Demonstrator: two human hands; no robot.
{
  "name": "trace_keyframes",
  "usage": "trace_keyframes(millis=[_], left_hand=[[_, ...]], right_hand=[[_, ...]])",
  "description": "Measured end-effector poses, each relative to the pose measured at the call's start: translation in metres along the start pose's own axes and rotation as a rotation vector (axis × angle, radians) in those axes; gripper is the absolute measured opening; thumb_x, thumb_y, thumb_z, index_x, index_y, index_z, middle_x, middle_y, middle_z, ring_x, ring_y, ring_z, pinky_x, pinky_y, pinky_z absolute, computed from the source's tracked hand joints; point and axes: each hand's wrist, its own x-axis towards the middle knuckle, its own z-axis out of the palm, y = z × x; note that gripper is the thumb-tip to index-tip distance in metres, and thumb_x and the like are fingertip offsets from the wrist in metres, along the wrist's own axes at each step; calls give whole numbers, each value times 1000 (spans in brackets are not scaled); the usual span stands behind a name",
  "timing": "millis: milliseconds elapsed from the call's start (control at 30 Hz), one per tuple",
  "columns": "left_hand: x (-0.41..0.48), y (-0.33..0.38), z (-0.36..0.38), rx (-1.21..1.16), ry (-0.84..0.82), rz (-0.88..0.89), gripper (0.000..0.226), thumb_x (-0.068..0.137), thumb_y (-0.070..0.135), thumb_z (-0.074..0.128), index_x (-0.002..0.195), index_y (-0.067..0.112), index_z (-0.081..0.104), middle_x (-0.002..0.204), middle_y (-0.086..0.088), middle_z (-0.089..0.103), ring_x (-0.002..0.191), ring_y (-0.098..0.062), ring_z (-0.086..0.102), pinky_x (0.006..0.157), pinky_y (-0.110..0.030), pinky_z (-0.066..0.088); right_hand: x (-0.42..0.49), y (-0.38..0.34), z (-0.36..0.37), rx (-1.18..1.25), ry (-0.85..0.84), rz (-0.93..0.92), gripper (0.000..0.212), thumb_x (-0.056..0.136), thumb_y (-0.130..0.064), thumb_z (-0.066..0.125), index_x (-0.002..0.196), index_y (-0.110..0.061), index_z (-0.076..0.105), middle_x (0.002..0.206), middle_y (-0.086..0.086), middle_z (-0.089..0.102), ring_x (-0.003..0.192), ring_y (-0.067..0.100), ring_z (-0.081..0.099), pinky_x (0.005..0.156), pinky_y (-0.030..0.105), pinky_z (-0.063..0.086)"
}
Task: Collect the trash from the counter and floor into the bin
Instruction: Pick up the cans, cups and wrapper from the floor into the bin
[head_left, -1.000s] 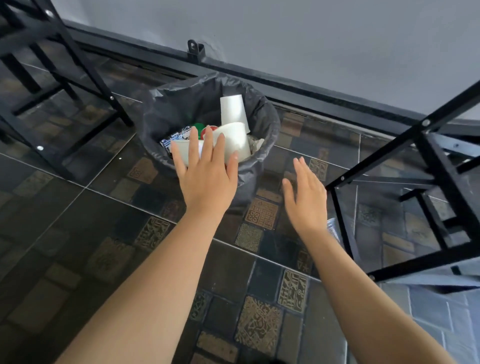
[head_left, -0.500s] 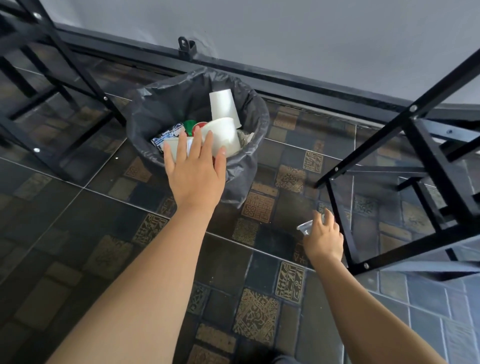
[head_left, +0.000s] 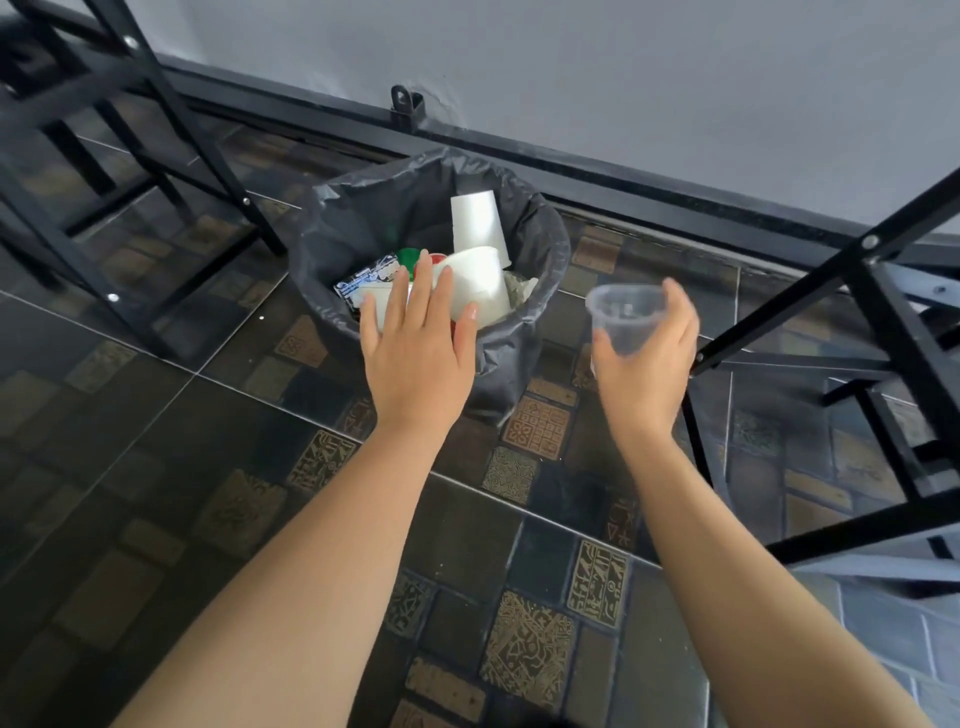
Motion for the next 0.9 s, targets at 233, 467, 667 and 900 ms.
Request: trace_keyframes(millis=[233,467,667,900], left_hand=[[15,-52,-10,35,6,-126,69,98,55,9,152,19,34,162,-5,23,150,-25,16,121,-47,6],[16,-67,-3,-108,-55,-207,67,96,48,19,155,16,25,164,-9,11,152,-23,0,123,-43,4],[17,-69,-6,-123,-89,-196,76,91,55,7,157,17,17,165,-8,6,152,-22,-3,123,-42,3],[16,-70,-8,-169,-101,-198,70,96,53,20,156,16,18,165,-7,5,152,-22,-3,122,-41,6]], right_hand=[[35,-91,30,302,-10,-228,87,85,-31,73,152,-15,21,156,0,27,140,13,37,111,33,40],[58,-129,89,-59,-262,-479,83,86,-27,71,153,-17,22,156,0,33,140,21,38,113,39,37],[62,-129,123,-458,-496,-707,74,93,-42,58,154,-22,20,154,4,38,146,21,28,120,45,13],[65,-102,108,-365,-318,-578,53,101,-37,41,149,-15,34,152,6,41,142,23,36,119,44,18]])
